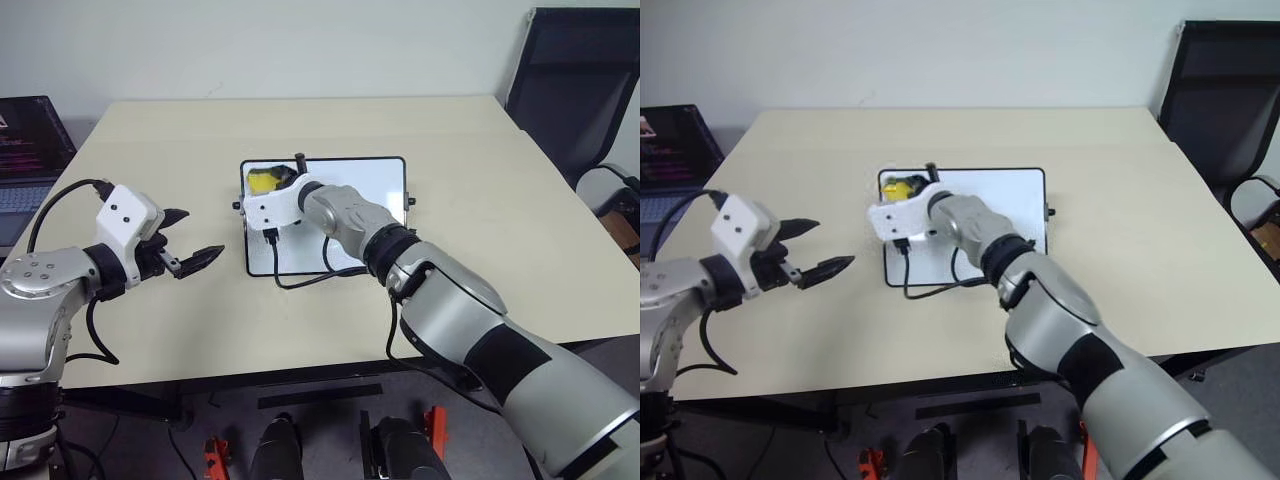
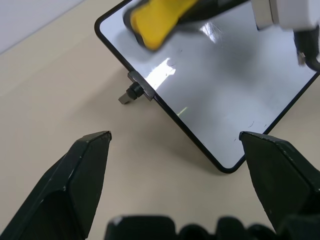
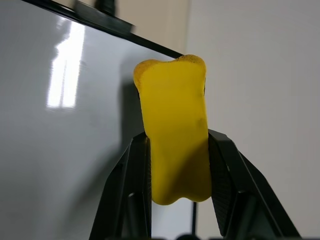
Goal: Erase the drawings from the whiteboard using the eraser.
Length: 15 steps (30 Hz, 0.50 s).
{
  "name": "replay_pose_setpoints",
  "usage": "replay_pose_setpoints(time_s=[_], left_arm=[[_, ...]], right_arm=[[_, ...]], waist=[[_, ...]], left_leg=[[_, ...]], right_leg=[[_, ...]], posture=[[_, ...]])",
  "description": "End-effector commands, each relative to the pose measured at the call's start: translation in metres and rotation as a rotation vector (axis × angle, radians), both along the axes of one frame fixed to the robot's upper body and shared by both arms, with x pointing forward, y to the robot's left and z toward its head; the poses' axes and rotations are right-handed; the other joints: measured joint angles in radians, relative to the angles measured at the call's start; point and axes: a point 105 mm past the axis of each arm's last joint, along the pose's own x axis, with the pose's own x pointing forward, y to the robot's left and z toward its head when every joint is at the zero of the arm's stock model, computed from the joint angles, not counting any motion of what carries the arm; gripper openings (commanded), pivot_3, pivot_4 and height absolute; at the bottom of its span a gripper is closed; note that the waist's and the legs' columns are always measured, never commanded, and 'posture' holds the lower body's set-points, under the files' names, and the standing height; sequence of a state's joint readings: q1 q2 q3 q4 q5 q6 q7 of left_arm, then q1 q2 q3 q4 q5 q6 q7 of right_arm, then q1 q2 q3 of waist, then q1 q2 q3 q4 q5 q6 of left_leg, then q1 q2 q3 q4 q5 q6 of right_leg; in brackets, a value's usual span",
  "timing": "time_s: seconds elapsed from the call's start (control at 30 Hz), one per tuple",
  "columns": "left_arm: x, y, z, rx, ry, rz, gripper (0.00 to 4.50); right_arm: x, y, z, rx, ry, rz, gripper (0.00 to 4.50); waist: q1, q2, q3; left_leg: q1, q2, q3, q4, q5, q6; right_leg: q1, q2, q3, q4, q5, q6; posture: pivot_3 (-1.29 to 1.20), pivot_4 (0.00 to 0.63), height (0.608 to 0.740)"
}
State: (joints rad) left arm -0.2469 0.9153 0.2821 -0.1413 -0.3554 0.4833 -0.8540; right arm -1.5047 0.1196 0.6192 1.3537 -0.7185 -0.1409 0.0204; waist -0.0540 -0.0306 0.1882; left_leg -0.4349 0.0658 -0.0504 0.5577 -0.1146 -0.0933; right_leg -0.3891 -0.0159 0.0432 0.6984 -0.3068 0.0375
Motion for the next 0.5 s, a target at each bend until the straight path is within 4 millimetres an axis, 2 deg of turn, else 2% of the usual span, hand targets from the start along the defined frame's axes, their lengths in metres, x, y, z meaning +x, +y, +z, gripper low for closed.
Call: replay_pose_setpoints(time_s=[0.03,0.17,0.27,0.4,0.47,0.5], left_arm=[[-0.002,0.0,0.019,0.011,-0.068,-0.003,4.5],[-0.002,-0.001,0.019,0.011,-0.069,-0.007,4.5],[-0.001,-0.001,0.019,0.009,-0.069,-0.008,4.5],[-0.001,-0.002,0.019,0.007,-0.067,-0.01,4.5],[-0.001,-0.003,0.019,0.006,-0.067,-0.012,4.5],[-0.002,-0.003,0.019,0.006,-0.067,-0.012,4.5]], right_arm=[[0.002,-0.002,0.038,0.104,-0.098,-0.003,1.14],[-0.001,0.002,0.02,0.038,-0.057,0.014,1.14],[-0.008,0.01,-0.011,-0.071,0.002,0.053,1.14],[-0.01,0.007,-0.039,-0.178,0.055,0.05,1.14],[-0.007,0.004,-0.036,-0.152,0.052,0.031,1.14],[-0.006,0.004,-0.026,-0.109,0.028,0.024,1.14]], waist=[[-0.001,0.0,0.0],[-0.003,-0.001,0.0],[-0.005,-0.001,0.0],[-0.005,-0.001,0.0],[-0.004,-0.001,0.0],[-0.002,-0.001,0.0]], left_leg=[[0.0,0.0,0.0,0.0,0.0,0.0],[0.0,0.0,0.0,-0.002,0.0,0.0],[0.0,0.0,0.0,-0.003,-0.001,-0.001],[0.0,0.0,0.0,-0.003,-0.001,-0.001],[0.0,0.0,0.0,-0.002,-0.001,-0.001],[0.001,0.0,0.0,-0.001,-0.001,-0.001]], right_leg=[[0.0,0.0,0.0,0.0,0.0,0.0],[0.0,0.0,0.0,0.0,-0.001,-0.002],[-0.001,0.0,0.0,0.0,-0.001,-0.002],[0.0,0.0,-0.001,0.001,-0.002,-0.002],[0.0,0.001,-0.001,0.001,-0.002,-0.002],[0.0,0.001,-0.001,0.001,-0.002,-0.002]], posture=[[0.0,0.15,0.74],[0.0,0.15,0.74],[0.0,0.15,0.74],[0.0,0.15,0.74],[0.0,0.15,0.74],[0.0,0.15,0.74]])
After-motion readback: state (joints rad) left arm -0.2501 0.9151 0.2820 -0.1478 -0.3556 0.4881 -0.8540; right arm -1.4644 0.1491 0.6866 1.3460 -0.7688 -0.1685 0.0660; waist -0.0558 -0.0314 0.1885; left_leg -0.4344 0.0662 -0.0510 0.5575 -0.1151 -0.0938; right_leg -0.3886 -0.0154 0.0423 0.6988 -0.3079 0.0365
